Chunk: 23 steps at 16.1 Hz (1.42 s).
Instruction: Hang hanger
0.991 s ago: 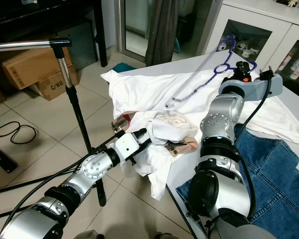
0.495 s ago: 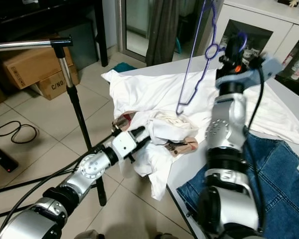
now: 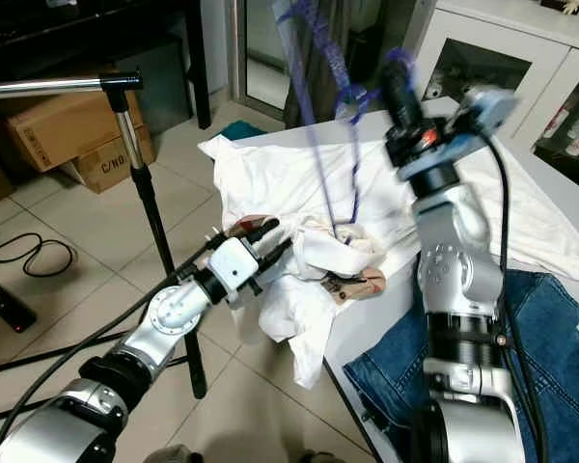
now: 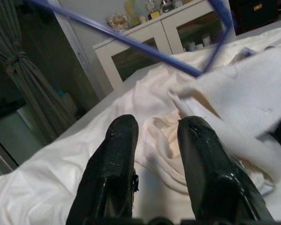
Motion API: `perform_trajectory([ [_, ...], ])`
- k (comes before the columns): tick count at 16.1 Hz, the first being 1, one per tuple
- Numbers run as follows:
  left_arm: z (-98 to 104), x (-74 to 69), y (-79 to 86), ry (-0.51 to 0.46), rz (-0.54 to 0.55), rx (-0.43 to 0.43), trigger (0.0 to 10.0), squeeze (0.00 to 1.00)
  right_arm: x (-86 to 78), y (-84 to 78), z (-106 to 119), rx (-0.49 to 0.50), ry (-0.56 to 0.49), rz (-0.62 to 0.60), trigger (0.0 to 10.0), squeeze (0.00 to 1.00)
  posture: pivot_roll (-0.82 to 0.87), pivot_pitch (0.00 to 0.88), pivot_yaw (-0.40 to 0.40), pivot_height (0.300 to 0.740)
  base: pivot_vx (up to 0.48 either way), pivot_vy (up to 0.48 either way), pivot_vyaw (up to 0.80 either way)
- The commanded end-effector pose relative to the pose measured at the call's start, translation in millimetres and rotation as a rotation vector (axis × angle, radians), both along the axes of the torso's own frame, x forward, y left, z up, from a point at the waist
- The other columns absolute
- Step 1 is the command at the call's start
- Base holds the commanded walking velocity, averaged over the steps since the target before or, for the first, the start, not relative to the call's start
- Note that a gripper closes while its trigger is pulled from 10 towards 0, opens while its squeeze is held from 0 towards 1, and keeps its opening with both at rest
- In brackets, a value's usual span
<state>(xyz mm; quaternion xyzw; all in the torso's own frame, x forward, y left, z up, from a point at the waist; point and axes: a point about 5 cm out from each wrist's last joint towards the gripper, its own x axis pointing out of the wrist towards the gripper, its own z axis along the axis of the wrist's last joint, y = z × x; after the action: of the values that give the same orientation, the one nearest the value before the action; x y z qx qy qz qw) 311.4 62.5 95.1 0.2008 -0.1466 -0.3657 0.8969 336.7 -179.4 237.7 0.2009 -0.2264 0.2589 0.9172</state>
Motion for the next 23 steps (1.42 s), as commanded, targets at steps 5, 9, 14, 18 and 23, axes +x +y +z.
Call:
perform_trajectory([
  [5,-9.2,-14.7,-7.8,0.01,-0.041,-0.006,10.0,0.0,4.8,-1.4,-22.3,-0.056,0.181,-0.009,10.0,0.0,0.07,0.029,-0.056,0.74,0.0,0.0,0.0],
  [9,-13.5,-21.0,-9.7,0.02,-0.049,-0.009,10.0,0.0,6.6,-6.7,-13.1,-0.009,0.196,0.006,10.0,0.0,0.07,0.029,-0.059,0.74,0.0,0.0,0.0],
  [14,-7.9,-18.1,-7.2,0.001,-0.035,-0.013,10.0,0.0,12.1,-33.5,9.6,0.034,0.167,-0.161,10.0,0.0,0.07,0.032,-0.064,0.74,0.0,0.0,0.0],
  [18,-6.7,-19.5,-6.9,0.002,-0.035,-0.028,10.0,0.0,4.1,-13.3,10.6,0.064,0.216,0.002,10.0,0.0,0.07,0.036,-0.062,0.74,0.0,0.0,0.0],
  [23,-3.0,-20.9,3.4,0.077,-0.027,-0.15,10.0,0.0,6.6,1.0,4.3,0.267,0.349,0.081,10.0,0.0,0.07,0.038,-0.062,0.74,0.0,0.0,0.0],
])
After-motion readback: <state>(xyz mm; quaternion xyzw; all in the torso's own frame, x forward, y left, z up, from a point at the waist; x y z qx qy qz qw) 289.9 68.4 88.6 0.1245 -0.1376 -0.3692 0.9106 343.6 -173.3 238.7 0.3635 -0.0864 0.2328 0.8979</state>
